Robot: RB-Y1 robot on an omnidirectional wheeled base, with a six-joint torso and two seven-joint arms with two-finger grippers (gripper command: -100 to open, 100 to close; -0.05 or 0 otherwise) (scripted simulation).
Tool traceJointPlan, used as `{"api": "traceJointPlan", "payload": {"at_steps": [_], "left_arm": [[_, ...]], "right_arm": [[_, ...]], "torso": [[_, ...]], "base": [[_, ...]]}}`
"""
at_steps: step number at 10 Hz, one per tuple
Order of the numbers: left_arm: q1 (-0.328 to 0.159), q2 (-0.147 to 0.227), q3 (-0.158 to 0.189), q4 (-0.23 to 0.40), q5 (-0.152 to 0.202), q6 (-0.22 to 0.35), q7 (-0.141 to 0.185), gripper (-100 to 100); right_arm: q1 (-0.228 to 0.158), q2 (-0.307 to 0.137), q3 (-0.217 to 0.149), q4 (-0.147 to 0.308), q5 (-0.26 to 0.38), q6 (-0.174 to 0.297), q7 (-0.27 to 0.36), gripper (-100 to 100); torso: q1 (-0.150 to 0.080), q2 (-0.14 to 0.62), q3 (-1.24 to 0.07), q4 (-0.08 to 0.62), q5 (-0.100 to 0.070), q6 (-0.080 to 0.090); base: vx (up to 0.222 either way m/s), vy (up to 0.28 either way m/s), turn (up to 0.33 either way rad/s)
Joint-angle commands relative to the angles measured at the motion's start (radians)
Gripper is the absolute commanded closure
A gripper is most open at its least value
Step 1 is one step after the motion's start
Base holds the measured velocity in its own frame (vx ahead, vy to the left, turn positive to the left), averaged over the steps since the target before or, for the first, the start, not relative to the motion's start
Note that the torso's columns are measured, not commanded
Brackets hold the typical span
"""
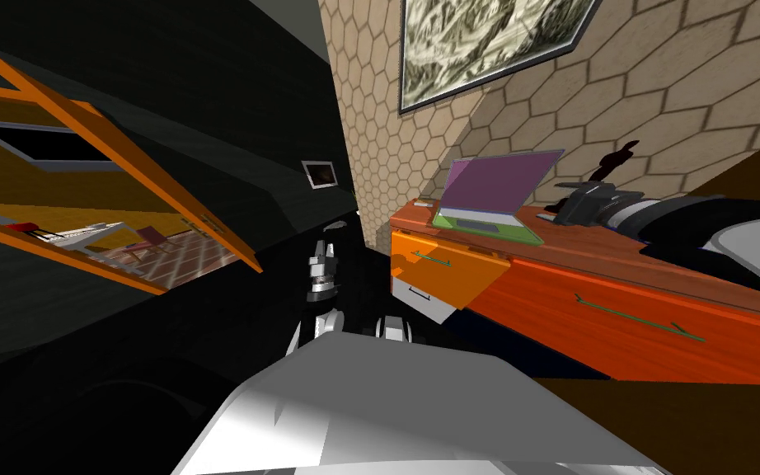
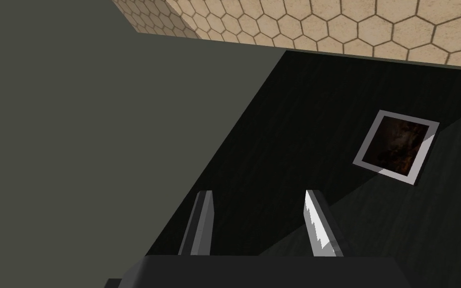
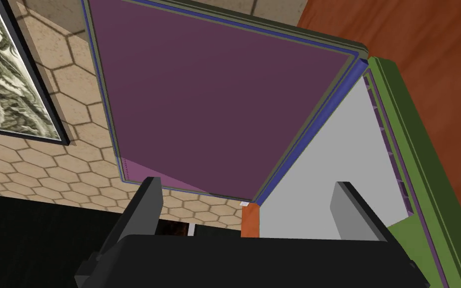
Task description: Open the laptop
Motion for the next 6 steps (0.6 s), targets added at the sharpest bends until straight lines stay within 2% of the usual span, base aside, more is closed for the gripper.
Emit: {"api": "traceJointPlan", "payload": {"at_steps": [1, 3, 5, 6], "left_arm": [[0.0, 0.0, 0.0, 0.0, 0.0, 0.0, 0.0, 0], [0.0, 0.0, 0.0, 0.0, 0.0, 0.0, 0.0, 0], [0.0, 0.0, 0.0, 0.0, 0.0, 0.0, 0.0, 0], [0.0, 0.0, 0.0, 0.0, 0.0, 0.0, 0.0, 0]], "right_arm": [[0.017, -0.019, -0.014, -0.002, 0.048, -0.003, -0.018, -100], [0.013, -0.095, -0.025, 0.072, 0.121, -0.019, -0.015, -100], [0.013, -0.107, -0.025, 0.078, 0.139, -0.019, -0.015, -100], [0.012, -0.149, -0.029, 0.115, 0.176, -0.027, -0.013, -100]], "torso": [[0.001, -0.001, -0.001, 0.0, 0.0, 0.0], [0.001, -0.002, -0.001, -0.001, 0.001, 0.0], [0.002, -0.004, -0.003, -0.001, 0.001, 0.0], [0.0, -0.002, -0.001, -0.001, 0.0, 0.0]], "base": [[0.025, 0.008, -0.008], [0.065, 0.027, 0.076], [0.073, 0.027, 0.015], [0.064, 0.037, 0.059]]}}
